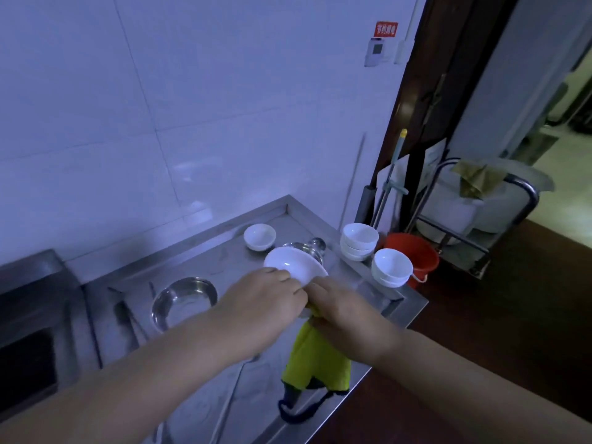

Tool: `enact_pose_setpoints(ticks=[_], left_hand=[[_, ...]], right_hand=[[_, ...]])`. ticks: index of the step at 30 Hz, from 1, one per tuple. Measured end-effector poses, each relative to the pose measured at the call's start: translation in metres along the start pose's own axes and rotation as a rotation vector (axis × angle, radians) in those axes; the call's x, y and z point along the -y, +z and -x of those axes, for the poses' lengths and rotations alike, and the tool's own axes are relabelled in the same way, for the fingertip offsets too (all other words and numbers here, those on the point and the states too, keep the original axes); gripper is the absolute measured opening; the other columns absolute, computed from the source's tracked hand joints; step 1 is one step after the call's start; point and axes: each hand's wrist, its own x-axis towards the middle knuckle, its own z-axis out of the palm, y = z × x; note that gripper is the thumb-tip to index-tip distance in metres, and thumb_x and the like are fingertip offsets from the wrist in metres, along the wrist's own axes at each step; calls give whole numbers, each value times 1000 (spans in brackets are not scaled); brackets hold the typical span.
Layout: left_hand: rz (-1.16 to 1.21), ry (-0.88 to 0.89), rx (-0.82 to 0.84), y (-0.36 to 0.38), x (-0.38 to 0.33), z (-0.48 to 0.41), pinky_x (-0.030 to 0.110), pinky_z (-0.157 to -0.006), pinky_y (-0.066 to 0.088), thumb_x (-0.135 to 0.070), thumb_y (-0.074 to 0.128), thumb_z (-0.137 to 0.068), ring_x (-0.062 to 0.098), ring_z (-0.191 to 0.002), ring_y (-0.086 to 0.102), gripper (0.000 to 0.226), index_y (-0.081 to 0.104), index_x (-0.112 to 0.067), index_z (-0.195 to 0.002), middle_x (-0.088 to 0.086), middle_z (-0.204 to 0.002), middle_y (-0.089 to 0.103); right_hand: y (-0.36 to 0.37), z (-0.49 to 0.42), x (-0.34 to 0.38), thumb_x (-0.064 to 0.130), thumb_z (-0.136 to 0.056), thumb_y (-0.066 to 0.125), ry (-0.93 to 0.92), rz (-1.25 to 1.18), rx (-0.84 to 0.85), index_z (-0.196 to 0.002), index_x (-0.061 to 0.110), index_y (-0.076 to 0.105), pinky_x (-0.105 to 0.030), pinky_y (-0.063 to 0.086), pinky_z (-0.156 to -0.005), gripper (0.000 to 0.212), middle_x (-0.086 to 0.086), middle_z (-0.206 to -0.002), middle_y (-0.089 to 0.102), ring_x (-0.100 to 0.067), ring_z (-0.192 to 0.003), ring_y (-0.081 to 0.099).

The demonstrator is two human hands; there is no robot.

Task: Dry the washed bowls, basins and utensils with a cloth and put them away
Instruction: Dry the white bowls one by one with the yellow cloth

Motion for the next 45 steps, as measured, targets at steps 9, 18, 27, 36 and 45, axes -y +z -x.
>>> enact_pose_setpoints(ticks=[9, 18, 27, 36, 45], left_hand=[[163, -73, 132, 86, -24, -111, 17, -46, 29, -23, 86, -32, 14, -43, 48, 40, 49, -23, -47, -8, -46, 47], [358, -159, 228, 211, -90, -219, 20, -40, 34, -18, 86, -40, 19, -43, 52, 37, 51, -20, -49, -5, -47, 50], [447, -186, 290, 270, -143, -262, 22, -45, 40, -7, 82, -30, 20, -47, 54, 33, 59, -18, -51, -2, -50, 53], [482, -116, 348, 285, -157, -258, 21, -48, 45, -11, 87, -39, 20, -46, 54, 31, 58, -17, -50, -1, -49, 51], [544, -153, 228, 276, -143, -235, 24, -60, 46, -20, 68, -64, 20, -57, 58, 6, 62, -20, -61, -5, -57, 57]], right_hand=[[-21, 92, -121, -4, -75, 59, 358, -188, -183, -121, 23, 51, -7, 33, -91, 54, 3, -107, 53, -7, -101, 47], [-41, 203, -238, -14, -70, 67, 860, -143, -252, -114, 16, 59, -3, 28, -91, 54, 10, -107, 51, -8, -103, 47], [-48, 250, -261, -8, -76, 67, 1028, -219, -253, -111, 22, 59, -2, 32, -81, 47, 19, -106, 53, 3, -105, 47], [-54, 245, -261, -6, -78, 68, 1060, -324, -265, -104, 41, 52, -3, 34, -79, 56, 20, -104, 54, 1, -102, 51], [-76, 195, -236, -7, -77, 69, 922, -427, -263, -103, 33, 59, -5, 37, -77, 49, 20, -102, 56, 0, -97, 54]])
